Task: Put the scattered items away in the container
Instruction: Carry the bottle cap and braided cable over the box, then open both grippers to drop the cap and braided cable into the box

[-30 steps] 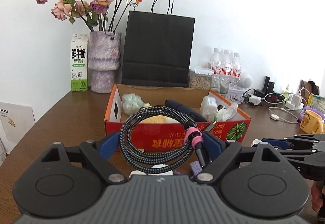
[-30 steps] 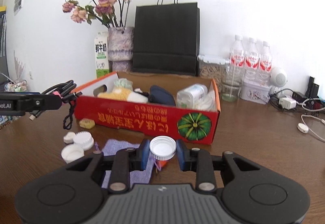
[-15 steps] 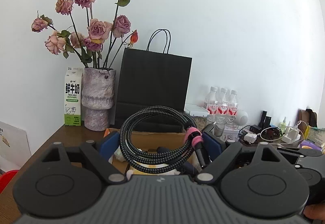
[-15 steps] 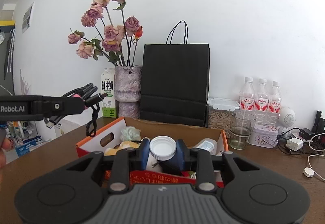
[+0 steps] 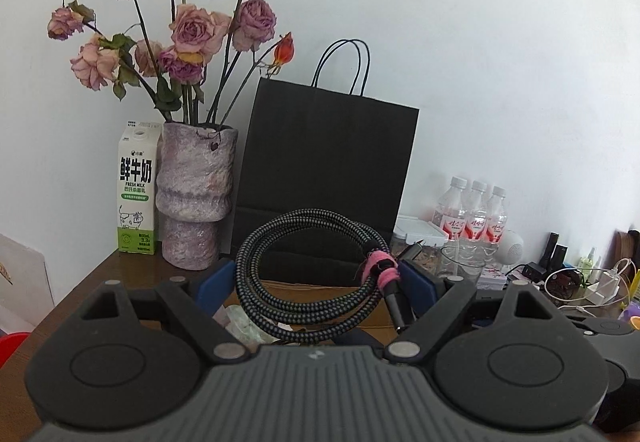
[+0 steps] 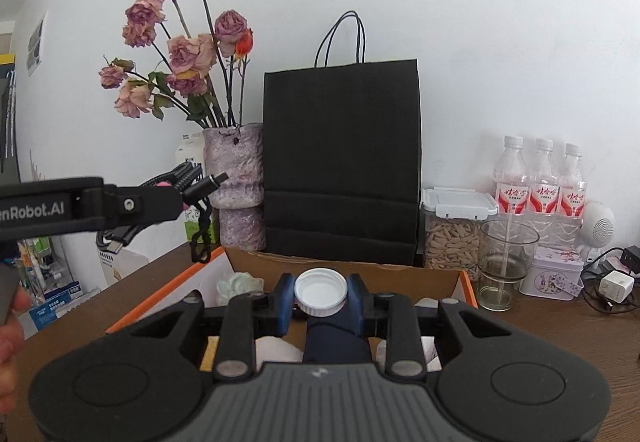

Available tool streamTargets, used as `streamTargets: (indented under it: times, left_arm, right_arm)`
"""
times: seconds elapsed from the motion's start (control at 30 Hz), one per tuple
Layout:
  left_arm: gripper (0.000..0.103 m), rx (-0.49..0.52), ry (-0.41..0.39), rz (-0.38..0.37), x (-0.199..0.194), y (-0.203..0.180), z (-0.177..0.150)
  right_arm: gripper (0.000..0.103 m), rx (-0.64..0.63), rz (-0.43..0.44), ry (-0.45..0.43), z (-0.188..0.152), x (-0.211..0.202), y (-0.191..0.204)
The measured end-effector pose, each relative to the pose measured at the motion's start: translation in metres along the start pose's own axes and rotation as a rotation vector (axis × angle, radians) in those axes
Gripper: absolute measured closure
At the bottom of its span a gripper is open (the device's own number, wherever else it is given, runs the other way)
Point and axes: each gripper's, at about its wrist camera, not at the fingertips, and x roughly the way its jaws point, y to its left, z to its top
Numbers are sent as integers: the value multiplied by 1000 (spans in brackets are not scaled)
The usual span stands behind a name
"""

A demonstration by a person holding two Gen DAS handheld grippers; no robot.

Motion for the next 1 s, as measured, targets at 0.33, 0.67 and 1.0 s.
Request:
streamTargets:
  times: [0.33,0.67,1.0]
  left_arm:
    - [14,31,157,38,70,12,-27]
    - [14,113,188,99,80,1,-51]
    - [11,127,168,125,79,1,-52]
  right_arm:
    - [76,-21,-20,116,-20,62,-10]
    - [76,-31,-46,169,-36,72,-12]
    - [15,-24,-82,129,-32,62,-11]
